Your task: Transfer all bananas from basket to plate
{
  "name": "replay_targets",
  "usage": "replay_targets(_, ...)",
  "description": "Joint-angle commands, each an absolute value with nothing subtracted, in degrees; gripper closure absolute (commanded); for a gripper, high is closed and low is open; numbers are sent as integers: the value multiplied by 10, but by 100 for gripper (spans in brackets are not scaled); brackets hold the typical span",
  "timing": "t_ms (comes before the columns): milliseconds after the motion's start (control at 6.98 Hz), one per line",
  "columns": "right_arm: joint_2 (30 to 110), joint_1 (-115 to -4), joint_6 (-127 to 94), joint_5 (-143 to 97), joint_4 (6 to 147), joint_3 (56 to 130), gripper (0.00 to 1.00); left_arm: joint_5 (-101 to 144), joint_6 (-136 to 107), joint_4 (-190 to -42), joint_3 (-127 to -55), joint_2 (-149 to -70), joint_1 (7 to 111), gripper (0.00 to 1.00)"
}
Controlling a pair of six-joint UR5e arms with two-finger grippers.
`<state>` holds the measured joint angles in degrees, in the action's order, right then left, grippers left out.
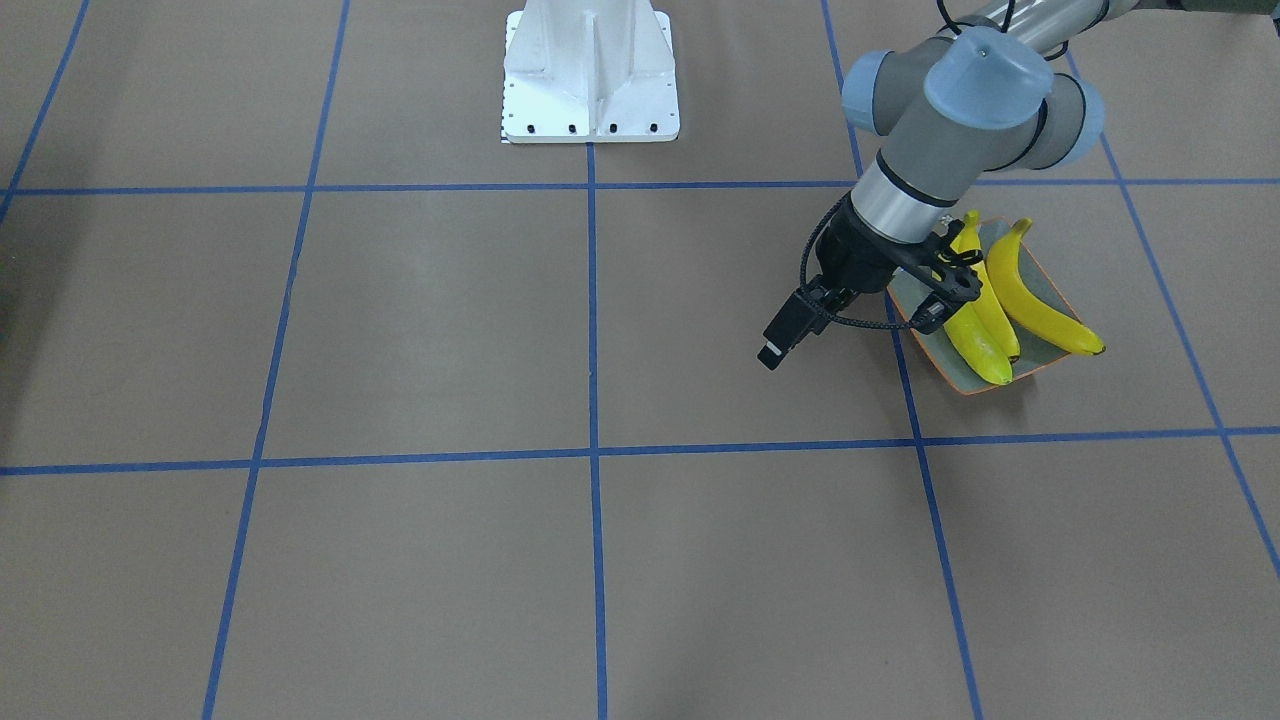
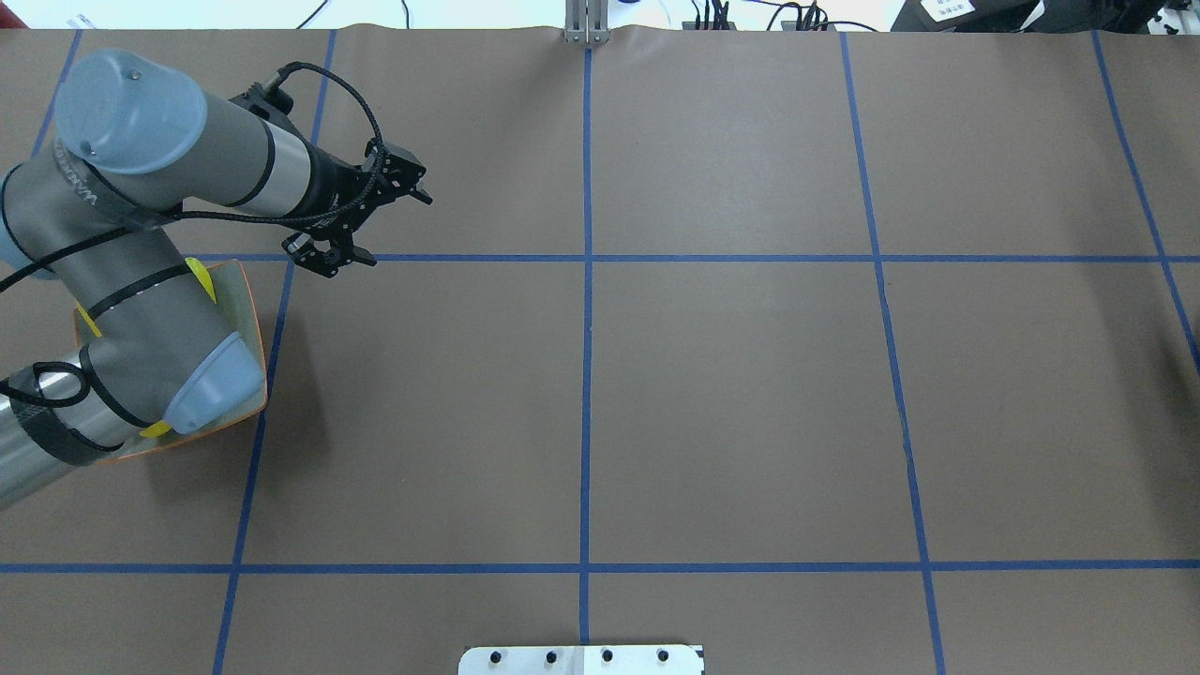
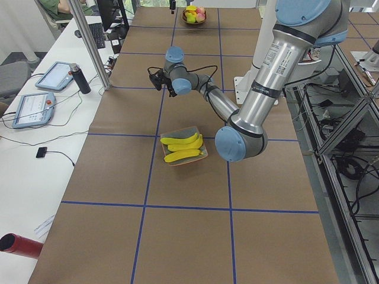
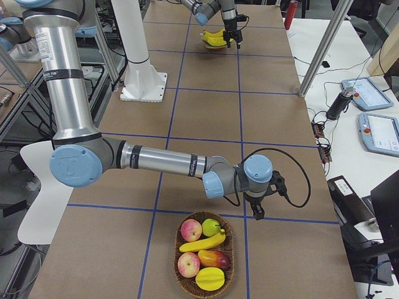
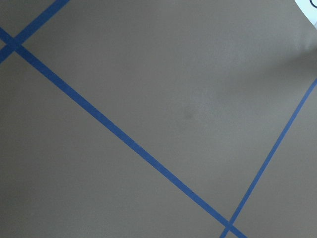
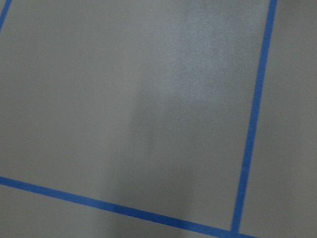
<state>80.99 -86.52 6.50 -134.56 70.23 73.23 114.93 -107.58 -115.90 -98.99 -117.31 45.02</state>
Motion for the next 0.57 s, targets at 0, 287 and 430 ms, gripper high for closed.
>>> replay_targets(0,819,-875,154,-1305,796,730,0,1139,-1075,-1162,-980,-1176,440,0)
replay_targets(287,820,-875,180,-1297,835,722,2,1112,-1075,-1185,-959,-1184,423,0)
replay_targets(430,822,-874,191,-1283,835,715,12,1107,-1075,-1196,-952,-1184,418,0)
